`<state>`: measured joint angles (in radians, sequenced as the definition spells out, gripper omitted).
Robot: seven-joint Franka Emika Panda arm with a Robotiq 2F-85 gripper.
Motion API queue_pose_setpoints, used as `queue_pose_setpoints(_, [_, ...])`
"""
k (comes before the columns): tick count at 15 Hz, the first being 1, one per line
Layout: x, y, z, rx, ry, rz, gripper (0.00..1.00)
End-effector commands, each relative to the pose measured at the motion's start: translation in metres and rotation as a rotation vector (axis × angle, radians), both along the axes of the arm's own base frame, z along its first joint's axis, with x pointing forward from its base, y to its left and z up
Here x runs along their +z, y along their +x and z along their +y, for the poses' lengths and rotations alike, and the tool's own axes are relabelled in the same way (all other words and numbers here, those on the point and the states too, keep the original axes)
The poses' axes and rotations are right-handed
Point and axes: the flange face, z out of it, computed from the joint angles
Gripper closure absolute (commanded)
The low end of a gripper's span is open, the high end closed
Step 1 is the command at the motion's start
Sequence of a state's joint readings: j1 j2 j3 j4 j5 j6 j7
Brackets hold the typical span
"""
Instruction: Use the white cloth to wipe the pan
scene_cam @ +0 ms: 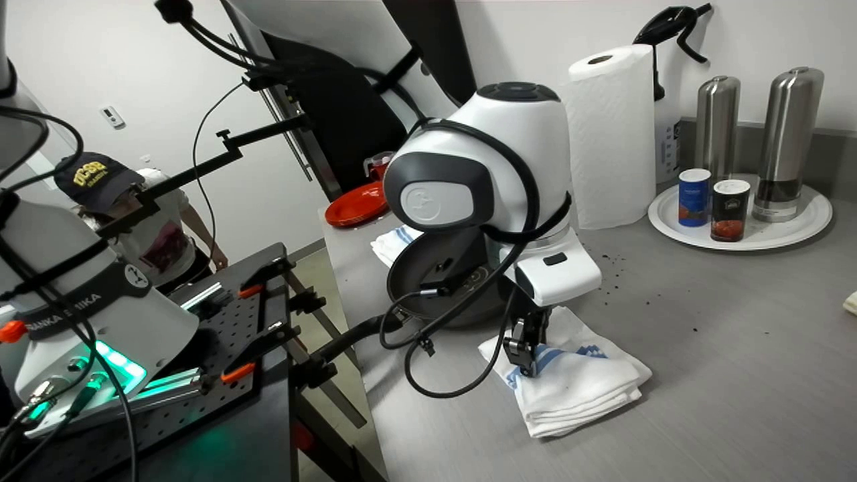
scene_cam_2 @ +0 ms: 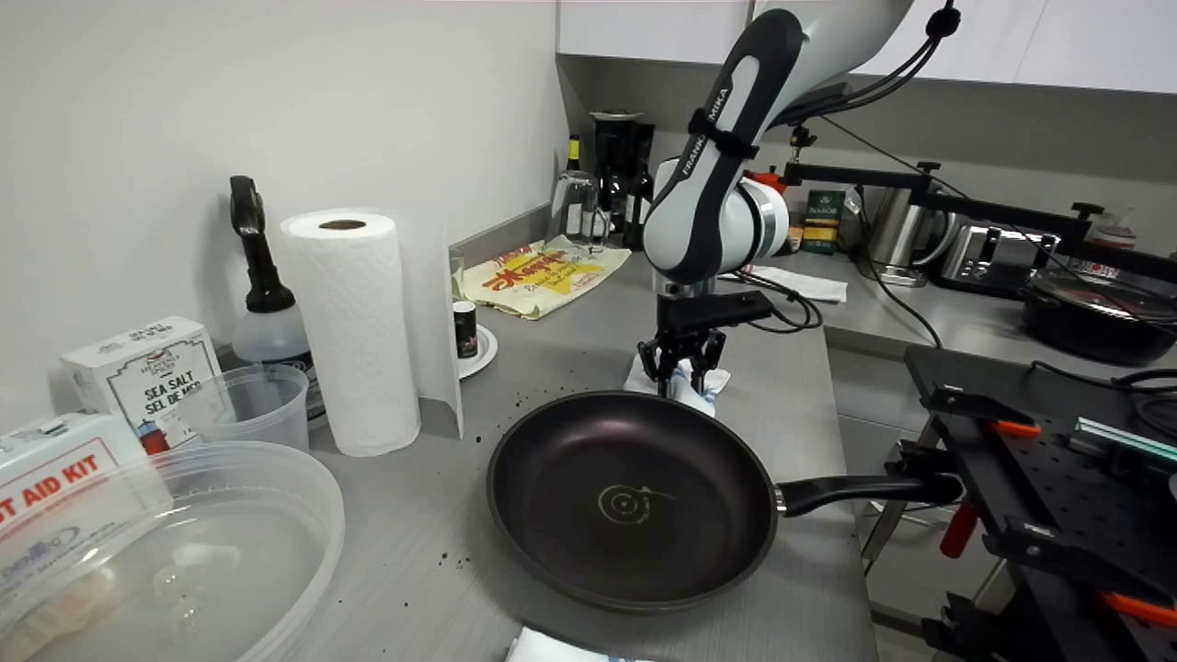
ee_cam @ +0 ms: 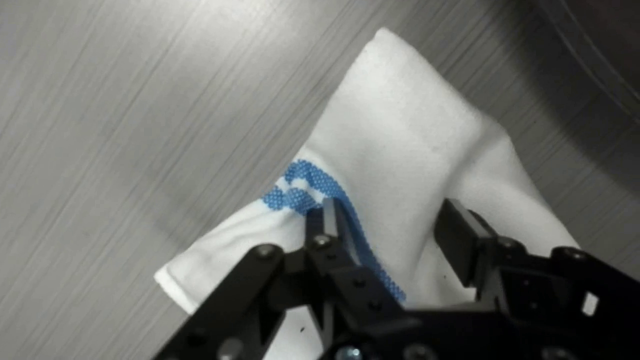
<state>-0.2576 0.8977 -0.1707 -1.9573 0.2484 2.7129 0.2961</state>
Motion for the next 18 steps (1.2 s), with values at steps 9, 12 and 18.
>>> queue_pose_setpoints(9, [0.002, 0.009, -0.001, -0.014, -0.001, -0.014, 0.97])
queue_pose_setpoints(12, [0.02, 0.014, -0.002, -0.01, -0.009, -0.035, 0.97])
queue_pose_setpoints(18, [0.08, 0.036, -0.011, -0.004, -0.057, -0.109, 0.97])
